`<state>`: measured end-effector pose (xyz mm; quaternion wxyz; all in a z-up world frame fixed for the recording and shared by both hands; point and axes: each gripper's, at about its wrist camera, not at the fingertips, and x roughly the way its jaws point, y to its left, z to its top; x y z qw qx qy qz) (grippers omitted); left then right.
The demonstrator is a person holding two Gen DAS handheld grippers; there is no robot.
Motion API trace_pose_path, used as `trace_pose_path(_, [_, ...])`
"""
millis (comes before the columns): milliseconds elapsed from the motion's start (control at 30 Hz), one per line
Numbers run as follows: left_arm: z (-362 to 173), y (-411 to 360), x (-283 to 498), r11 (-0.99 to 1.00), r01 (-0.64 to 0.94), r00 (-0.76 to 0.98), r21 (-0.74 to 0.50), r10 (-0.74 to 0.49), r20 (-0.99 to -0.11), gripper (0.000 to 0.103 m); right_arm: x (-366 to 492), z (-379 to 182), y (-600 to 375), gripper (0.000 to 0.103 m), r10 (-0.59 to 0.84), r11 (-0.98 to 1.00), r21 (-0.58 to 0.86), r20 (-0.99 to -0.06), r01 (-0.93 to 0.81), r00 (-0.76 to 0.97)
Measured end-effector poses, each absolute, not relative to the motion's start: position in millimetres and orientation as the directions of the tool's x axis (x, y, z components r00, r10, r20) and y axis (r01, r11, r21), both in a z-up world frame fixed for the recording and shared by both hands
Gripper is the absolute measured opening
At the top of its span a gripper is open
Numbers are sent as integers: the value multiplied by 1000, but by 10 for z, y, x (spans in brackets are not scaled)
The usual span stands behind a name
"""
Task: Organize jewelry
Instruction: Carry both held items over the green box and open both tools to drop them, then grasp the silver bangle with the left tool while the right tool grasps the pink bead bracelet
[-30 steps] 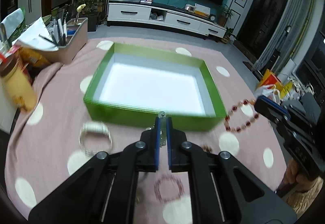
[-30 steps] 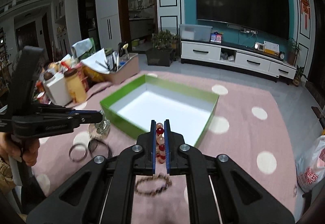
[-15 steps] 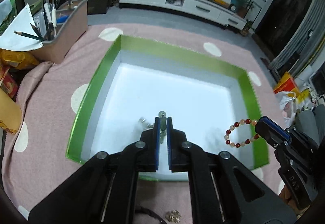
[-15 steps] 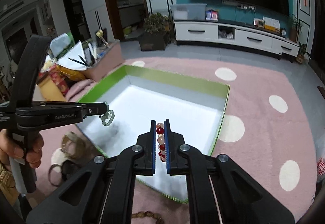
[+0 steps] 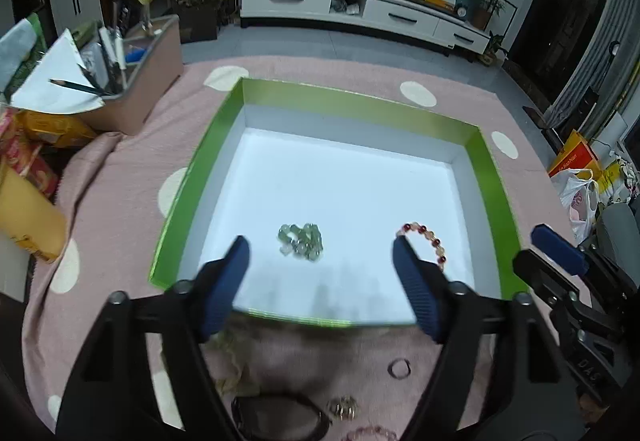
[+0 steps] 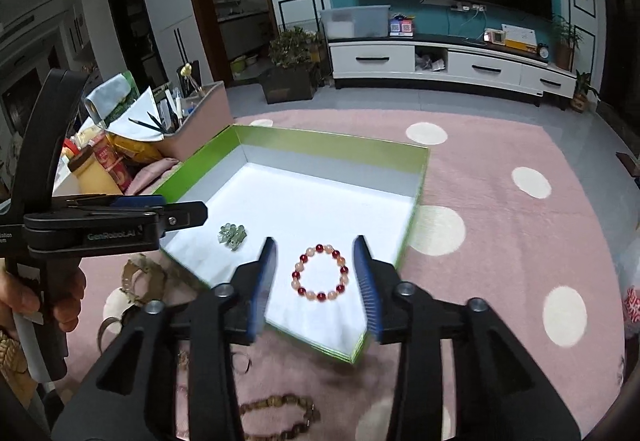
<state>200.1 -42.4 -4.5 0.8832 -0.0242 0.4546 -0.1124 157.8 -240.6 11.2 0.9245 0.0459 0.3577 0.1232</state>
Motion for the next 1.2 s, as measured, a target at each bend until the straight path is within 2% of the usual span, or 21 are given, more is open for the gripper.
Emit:
trace_pose_path(67, [21,-395,1860,976,176,576,-132,-211,-790,88,1421,158,-2465,53,252,968,176,-644,-180,722])
trace_pose_path(133, [80,-341,1702,978,167,589,-124,-200,-783,93,1276,184,-2513,65,234,972,173,-647,-159,725])
trace_pose_path(233, [138,-202,1453,977,155,604,-147,-212,-769,100,1070,193,-2595,75,215,976,176,-658,-130,722])
trace_pose_path(433, [219,134,955,983,110,635,-149,-185,-750,101,672,178,-2715,84,208,974,209,-680,-86,703])
trace_pose_path(900, [14,829,153,987,-49,639,-154,-87,-764,101,60,106,-2565,84,253,962,256,-691,-99,677])
trace_pose_path(1200, [-378,896,25,990,-68,604,-125,-58,-795,101,-26,-353,-2038,84,336,942,273,-760,-196,556])
